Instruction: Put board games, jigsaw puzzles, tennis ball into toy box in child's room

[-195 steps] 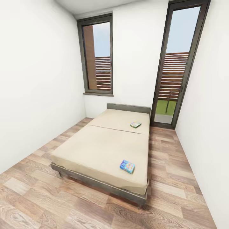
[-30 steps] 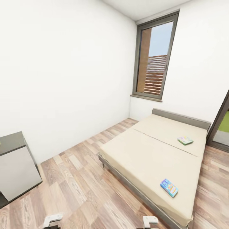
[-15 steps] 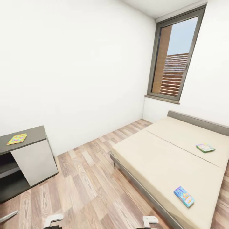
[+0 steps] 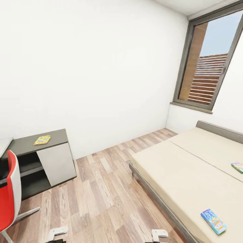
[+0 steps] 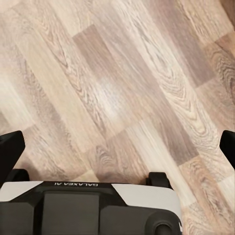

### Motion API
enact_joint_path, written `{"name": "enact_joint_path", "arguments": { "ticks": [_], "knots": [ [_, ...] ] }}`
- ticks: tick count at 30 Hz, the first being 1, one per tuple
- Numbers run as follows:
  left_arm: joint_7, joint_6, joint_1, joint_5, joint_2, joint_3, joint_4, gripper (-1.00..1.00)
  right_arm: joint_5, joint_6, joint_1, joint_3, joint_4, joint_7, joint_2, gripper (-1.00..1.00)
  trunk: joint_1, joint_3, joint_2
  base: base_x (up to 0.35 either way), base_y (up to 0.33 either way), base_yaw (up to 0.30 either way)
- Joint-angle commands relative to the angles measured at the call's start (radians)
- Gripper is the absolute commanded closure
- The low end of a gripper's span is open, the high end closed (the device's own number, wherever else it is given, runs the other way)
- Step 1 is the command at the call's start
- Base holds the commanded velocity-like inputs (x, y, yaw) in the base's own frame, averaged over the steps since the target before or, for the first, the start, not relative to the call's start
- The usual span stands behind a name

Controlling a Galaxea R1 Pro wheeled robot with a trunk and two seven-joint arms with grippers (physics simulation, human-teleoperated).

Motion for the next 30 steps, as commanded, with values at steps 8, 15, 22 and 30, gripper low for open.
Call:
{"name": "enact_joint_path", "arguments": {
  "ticks": [8, 15, 22, 30],
  "knots": [
    [0.002, 0.005, -0.001, 0.005, -0.004, 0.004, -0.002, -1.00, -0.002, 0.005, 0.001, -0.001, 0.001, -0.003, 0.000, -1.00, -0.007, 0.001, 0.012, 0.000, 0.000, 0.293],
    [0.002, 0.005, -0.001, 0.005, -0.005, 0.003, -0.002, -1.00, -0.002, 0.005, 0.001, -0.002, 0.001, -0.002, -0.001, -1.00, -0.007, -0.001, 0.012, 0.000, 0.000, 0.285],
    [0.003, 0.004, -0.001, 0.005, -0.006, 0.003, 0.000, -1.00, -0.002, 0.003, 0.001, -0.003, 0.001, -0.001, -0.002, -1.00, -0.007, -0.002, 0.012, 0.000, 0.000, 0.088],
    [0.004, 0.003, -0.001, 0.005, -0.008, 0.003, 0.000, -1.00, -0.001, -0.077, 0.011, -0.003, 0.007, -0.002, -0.002, -1.00, -0.007, -0.002, 0.012, 0.000, 0.000, 0.011]
  ]
}}
